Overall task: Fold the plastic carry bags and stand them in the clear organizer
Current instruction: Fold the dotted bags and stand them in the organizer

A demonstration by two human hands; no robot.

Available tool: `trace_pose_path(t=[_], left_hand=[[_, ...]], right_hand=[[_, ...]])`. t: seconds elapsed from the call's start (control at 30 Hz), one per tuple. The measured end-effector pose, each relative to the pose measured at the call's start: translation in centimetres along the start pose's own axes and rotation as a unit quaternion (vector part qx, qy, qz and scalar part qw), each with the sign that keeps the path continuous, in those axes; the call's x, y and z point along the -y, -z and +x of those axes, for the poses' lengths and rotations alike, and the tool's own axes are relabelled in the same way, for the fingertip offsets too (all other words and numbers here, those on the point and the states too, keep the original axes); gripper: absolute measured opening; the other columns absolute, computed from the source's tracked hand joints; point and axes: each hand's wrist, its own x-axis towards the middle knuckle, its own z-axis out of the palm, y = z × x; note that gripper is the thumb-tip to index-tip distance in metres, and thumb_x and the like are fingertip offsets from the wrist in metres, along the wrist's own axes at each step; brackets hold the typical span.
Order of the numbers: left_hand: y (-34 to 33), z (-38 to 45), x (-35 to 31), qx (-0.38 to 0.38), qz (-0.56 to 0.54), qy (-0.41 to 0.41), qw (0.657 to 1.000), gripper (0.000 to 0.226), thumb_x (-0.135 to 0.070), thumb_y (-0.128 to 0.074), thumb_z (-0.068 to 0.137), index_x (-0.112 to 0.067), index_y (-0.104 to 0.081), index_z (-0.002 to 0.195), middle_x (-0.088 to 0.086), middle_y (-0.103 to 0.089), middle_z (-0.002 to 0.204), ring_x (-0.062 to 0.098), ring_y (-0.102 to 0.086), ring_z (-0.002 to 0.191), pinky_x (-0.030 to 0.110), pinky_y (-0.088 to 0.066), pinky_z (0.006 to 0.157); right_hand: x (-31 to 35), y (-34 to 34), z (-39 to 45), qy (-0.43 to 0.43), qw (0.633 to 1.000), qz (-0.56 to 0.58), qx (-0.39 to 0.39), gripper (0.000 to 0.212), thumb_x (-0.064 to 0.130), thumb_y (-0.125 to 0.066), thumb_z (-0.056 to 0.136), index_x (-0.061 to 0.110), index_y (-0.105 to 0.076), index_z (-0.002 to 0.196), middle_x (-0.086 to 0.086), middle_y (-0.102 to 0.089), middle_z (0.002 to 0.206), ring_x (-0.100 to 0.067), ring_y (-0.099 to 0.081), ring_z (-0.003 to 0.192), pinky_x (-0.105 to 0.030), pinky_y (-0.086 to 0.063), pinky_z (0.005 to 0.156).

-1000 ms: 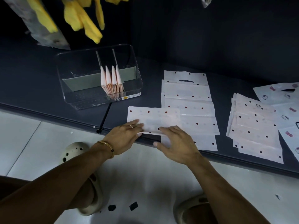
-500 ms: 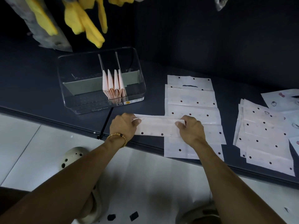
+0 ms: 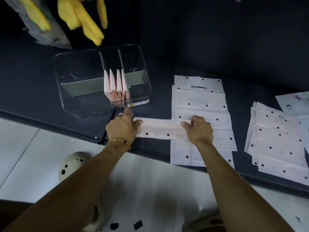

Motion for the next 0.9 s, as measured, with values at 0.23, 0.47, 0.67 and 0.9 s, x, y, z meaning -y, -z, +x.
trace_pose_path(t=[0.23, 0.47, 0.67, 0.9], left_hand=[[-1.2, -0.2, 2.0, 0.090, 0.047, -0.409, 0.907, 0.049, -0.023, -0.048, 0.098, -0.011, -0.037, 0.144, 0.006, -0.032, 0.153, 0.022, -0.026, 0.143, 0.030, -0.012, 0.115], [-2.0, 0.1, 2.7, 0.144, 0.047, -0.382, 0.912, 0.055, -0.036, -0.026, 0.103, -0.019, -0.005, 0.151, -0.004, -0.001, 0.159, 0.009, 0.005, 0.146, 0.015, 0.019, 0.108], [-2.0, -0.2, 3.0, 0.160, 0.019, -0.375, 0.913, 0.056, -0.034, -0.026, 0.102, -0.021, 0.004, 0.148, -0.003, -0.001, 0.158, 0.003, 0.013, 0.139, 0.017, 0.016, 0.111], [-2.3, 0.2, 3.2, 0.169, 0.037, -0.368, 0.914, 0.057, -0.039, -0.020, 0.101, -0.022, 0.007, 0.150, -0.007, 0.008, 0.158, -0.001, 0.019, 0.136, 0.014, 0.020, 0.107]], right_hand=[[0.2, 0.0, -0.2, -0.022, 1.000, 0.007, -0.002, 0.033, 0.048, -0.062, 0.088, 0.016, -0.054, 0.082, -0.007, -0.064, 0.087, -0.028, -0.060, 0.085, -0.035, -0.048, 0.072], [2.4, -2.6, -4.4, 0.267, 0.941, -0.079, -0.194, 0.033, 0.012, -0.069, 0.080, 0.001, -0.064, 0.112, -0.017, -0.063, 0.114, -0.037, -0.058, 0.107, -0.042, -0.048, 0.089], [4.5, -7.5, -6.6, 0.336, 0.934, -0.121, 0.018, 0.061, 0.019, -0.040, 0.098, 0.008, -0.013, 0.152, -0.007, -0.006, 0.161, -0.021, -0.001, 0.148, -0.031, 0.003, 0.118], [-1.6, -3.1, -4.2, 0.335, 0.925, -0.178, 0.016, 0.052, 0.028, -0.027, 0.103, 0.013, -0.016, 0.152, 0.001, -0.007, 0.160, -0.014, -0.003, 0.148, -0.031, -0.003, 0.120]])
